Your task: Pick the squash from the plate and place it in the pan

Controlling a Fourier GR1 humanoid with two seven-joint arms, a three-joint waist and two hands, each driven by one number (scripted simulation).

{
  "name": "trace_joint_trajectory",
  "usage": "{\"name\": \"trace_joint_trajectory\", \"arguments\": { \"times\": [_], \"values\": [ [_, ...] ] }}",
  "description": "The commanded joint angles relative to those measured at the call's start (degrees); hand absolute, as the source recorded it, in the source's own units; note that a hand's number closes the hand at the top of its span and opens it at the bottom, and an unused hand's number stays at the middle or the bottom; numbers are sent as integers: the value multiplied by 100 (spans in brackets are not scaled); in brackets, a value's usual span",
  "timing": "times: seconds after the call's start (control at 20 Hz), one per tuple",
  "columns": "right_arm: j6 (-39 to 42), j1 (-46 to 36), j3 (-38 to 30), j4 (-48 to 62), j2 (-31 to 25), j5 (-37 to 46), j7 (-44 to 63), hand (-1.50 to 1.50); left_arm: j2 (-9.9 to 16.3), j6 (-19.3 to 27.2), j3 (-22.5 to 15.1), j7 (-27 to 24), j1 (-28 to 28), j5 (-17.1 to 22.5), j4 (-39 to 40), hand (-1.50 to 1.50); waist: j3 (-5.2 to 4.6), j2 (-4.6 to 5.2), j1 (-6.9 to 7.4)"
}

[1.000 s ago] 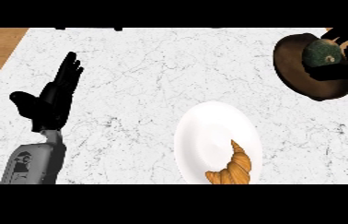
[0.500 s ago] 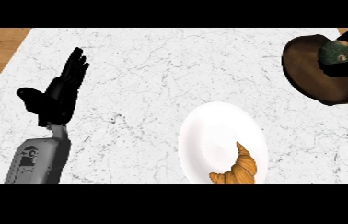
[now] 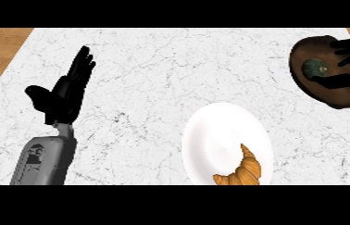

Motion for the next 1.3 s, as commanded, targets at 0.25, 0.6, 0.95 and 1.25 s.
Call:
{"name": "trace_joint_trajectory", "arguments": {
  "times": [0.25,0.6,0.95,1.25],
  "values": [
    [425,-143,-349,671,-165,-369,-712,-150,176,-159,217,-173,25,148,131,0,-1,-20,-22],
    [647,71,-1305,715,-254,-1401,-1771,-150,35,53,121,-5,-2,18,41,0,1,-85,-205],
    [2884,520,-1575,1016,-1104,-1904,-2158,-150,93,69,165,130,298,11,-161,0,-22,-190,-405],
    [3946,1137,-1467,766,-1466,-2178,-2529,-150,42,118,178,159,283,-2,-136,0,-41,-240,-508]
  ]
}}
